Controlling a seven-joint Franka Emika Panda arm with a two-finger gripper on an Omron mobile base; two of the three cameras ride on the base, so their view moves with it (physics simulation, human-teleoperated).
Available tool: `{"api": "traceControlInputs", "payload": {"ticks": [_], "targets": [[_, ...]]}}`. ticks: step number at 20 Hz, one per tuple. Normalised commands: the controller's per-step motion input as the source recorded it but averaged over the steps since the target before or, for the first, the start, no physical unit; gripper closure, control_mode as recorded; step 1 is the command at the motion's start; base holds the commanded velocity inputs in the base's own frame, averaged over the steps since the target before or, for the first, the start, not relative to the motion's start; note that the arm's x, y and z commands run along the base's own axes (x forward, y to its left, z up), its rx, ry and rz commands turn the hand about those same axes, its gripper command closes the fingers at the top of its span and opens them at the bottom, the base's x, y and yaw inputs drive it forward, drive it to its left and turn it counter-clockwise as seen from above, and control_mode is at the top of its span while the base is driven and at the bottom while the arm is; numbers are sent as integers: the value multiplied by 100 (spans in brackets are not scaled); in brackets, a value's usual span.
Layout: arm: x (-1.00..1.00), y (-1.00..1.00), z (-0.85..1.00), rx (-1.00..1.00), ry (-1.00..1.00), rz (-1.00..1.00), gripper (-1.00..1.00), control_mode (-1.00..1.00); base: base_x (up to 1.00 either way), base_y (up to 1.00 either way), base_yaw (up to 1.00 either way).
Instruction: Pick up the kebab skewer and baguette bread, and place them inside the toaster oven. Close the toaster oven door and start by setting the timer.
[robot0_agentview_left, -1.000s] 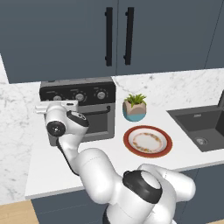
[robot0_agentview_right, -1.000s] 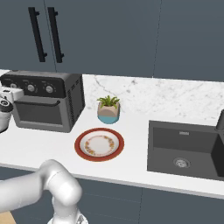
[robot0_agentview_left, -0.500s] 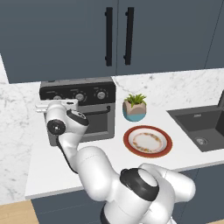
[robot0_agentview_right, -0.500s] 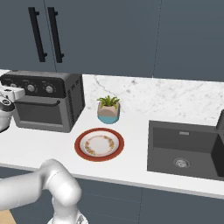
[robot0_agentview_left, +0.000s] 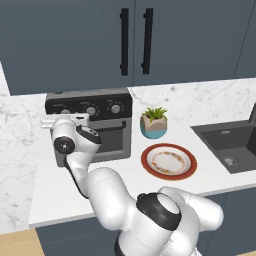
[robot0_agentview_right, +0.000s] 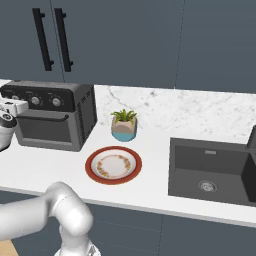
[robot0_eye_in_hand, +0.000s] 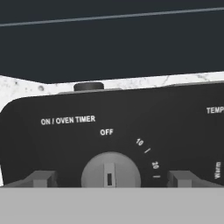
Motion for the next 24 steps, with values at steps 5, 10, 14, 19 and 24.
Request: {"api": "traceControlInputs", "payload": {"ticks": [5, 10, 14, 19, 24], "targets": [[0, 0, 0, 0, 0, 0, -100, -100, 0, 0, 0], [-3, 0, 0, 0, 0, 0, -100, -100, 0, 0, 0], [-1, 0, 0, 0, 0, 0, -100, -100, 0, 0, 0], [0, 0, 0, 0, 0, 0, 100, -100, 0, 0, 0], [0, 0, 0, 0, 0, 0, 100, -100, 0, 0, 0]]}}
